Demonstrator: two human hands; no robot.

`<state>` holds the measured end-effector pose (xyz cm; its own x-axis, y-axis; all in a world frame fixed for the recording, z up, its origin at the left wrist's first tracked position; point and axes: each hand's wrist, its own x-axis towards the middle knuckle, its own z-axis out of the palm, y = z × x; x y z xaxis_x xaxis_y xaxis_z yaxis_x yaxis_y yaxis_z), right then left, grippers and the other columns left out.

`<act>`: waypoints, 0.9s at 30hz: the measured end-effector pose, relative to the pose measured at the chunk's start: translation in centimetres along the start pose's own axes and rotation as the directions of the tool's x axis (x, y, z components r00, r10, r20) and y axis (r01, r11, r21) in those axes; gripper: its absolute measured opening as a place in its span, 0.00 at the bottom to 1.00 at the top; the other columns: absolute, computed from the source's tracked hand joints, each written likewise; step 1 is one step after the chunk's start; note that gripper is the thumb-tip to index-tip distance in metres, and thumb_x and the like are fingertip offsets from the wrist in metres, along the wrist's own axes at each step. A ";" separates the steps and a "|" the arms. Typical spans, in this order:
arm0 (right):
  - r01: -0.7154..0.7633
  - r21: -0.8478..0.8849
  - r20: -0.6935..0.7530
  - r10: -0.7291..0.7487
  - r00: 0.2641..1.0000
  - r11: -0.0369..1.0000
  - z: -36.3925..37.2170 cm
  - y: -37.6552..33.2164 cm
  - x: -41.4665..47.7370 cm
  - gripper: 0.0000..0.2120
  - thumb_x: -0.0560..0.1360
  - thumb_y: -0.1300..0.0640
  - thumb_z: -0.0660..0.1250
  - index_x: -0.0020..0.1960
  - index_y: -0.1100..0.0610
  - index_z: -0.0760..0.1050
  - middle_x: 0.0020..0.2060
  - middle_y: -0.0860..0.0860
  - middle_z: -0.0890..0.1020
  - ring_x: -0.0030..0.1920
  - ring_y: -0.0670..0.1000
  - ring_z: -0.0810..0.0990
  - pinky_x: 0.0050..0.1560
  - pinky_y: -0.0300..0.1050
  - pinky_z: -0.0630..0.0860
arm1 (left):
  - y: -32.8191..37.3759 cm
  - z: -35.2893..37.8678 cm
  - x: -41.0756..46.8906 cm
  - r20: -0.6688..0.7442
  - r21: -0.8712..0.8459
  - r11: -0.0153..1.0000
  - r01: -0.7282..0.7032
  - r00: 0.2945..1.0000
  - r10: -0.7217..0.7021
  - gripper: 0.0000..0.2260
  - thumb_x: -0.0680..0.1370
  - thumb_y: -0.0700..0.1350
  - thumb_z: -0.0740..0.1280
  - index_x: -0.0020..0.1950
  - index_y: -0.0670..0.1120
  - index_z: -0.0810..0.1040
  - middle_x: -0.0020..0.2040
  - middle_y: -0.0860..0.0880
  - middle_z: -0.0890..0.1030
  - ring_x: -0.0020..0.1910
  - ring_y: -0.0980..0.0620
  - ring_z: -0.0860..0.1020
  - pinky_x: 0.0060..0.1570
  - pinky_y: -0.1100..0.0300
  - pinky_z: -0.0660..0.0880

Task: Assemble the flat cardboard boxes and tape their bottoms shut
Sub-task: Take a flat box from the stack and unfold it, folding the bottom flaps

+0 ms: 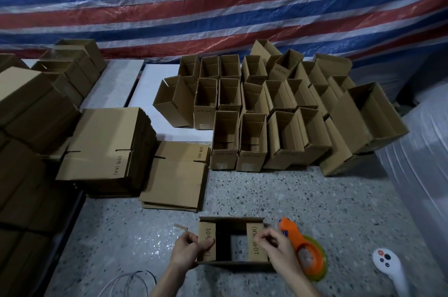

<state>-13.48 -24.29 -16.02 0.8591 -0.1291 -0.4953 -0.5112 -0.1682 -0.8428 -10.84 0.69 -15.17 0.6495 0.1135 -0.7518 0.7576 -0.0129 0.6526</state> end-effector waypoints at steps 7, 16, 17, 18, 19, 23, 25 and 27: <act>0.243 -0.100 0.208 -0.218 0.953 0.965 -1.3 0.8 -2.0 0.32 0.63 0.28 0.74 0.64 0.37 0.78 0.75 0.26 0.55 0.75 0.32 0.53 0.66 0.41 0.68 | -0.5 -0.2 0.0 -0.014 -0.020 0.995 -0.100 0.995 0.100 0.20 0.70 0.35 0.79 0.43 0.43 0.66 0.41 0.45 0.82 0.36 0.50 0.81 0.30 0.58 0.75; 0.273 -0.176 0.226 -0.231 0.946 0.946 -1.5 0.6 -1.8 0.41 0.57 0.30 0.79 0.66 0.42 0.76 0.74 0.29 0.55 0.72 0.31 0.58 0.65 0.46 0.70 | -2.5 -1.0 -1.1 0.103 0.075 0.908 -0.413 0.909 0.405 0.10 0.82 0.42 0.65 0.55 0.51 0.86 0.67 0.54 0.75 0.68 0.62 0.72 0.63 0.66 0.71; 0.287 -0.178 0.239 -0.242 0.940 0.941 -1.6 0.8 -1.8 0.41 0.56 0.31 0.80 0.66 0.41 0.75 0.73 0.28 0.54 0.71 0.29 0.57 0.63 0.42 0.70 | -2.5 -1.5 -1.0 0.158 0.115 0.900 -0.420 0.903 0.400 0.12 0.83 0.43 0.63 0.60 0.52 0.84 0.69 0.55 0.73 0.71 0.61 0.69 0.65 0.69 0.68; 0.296 -0.184 0.246 -0.248 0.937 0.937 -1.7 0.9 -1.7 0.41 0.56 0.32 0.81 0.66 0.41 0.75 0.73 0.27 0.54 0.71 0.27 0.56 0.61 0.36 0.71 | -2.7 -2.0 -1.0 0.217 0.158 0.887 -0.434 0.891 0.398 0.13 0.82 0.42 0.64 0.64 0.52 0.81 0.72 0.55 0.70 0.73 0.59 0.65 0.64 0.73 0.67; 0.298 -0.190 0.244 -0.249 0.937 0.935 -1.7 0.9 -1.7 0.40 0.56 0.33 0.81 0.66 0.40 0.75 0.72 0.26 0.54 0.71 0.27 0.56 0.59 0.32 0.71 | -2.8 -2.7 -0.9 0.297 0.190 0.874 -0.446 0.875 0.382 0.17 0.80 0.40 0.69 0.68 0.53 0.77 0.74 0.54 0.67 0.75 0.59 0.63 0.62 0.74 0.67; 0.244 -0.136 0.144 -0.224 0.964 0.960 -1.2 1.1 -1.3 0.31 0.57 0.36 0.82 0.59 0.38 0.81 0.71 0.27 0.61 0.72 0.34 0.62 0.59 0.40 0.77 | -3.1 -3.5 -0.6 0.386 0.219 0.889 -0.401 0.873 0.299 0.31 0.72 0.46 0.79 0.72 0.58 0.72 0.74 0.59 0.64 0.69 0.56 0.72 0.65 0.55 0.75; 0.225 -0.098 0.088 -0.216 0.972 0.970 -0.7 1.2 -1.1 0.23 0.60 0.40 0.82 0.54 0.39 0.83 0.71 0.30 0.64 0.73 0.38 0.64 0.65 0.51 0.76 | -2.9 -3.0 -0.5 0.302 0.204 0.882 -0.425 0.884 0.356 0.22 0.76 0.45 0.75 0.66 0.62 0.78 0.72 0.58 0.70 0.62 0.57 0.77 0.57 0.60 0.77; 0.226 -0.140 0.049 -0.222 0.974 0.964 -0.2 1.2 -0.7 0.17 0.65 0.45 0.81 0.52 0.42 0.82 0.69 0.30 0.65 0.72 0.38 0.64 0.70 0.50 0.68 | -2.7 -2.2 -0.4 0.236 0.178 0.884 -0.432 0.891 0.388 0.16 0.76 0.46 0.74 0.58 0.65 0.81 0.67 0.58 0.76 0.58 0.55 0.80 0.51 0.63 0.78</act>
<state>-14.74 -24.64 -16.63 0.9512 -0.0410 -0.3058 -0.3019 -0.3278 -0.8952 -13.29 2.90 -16.42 0.8880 -0.1381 -0.4386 0.4002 -0.2376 0.8851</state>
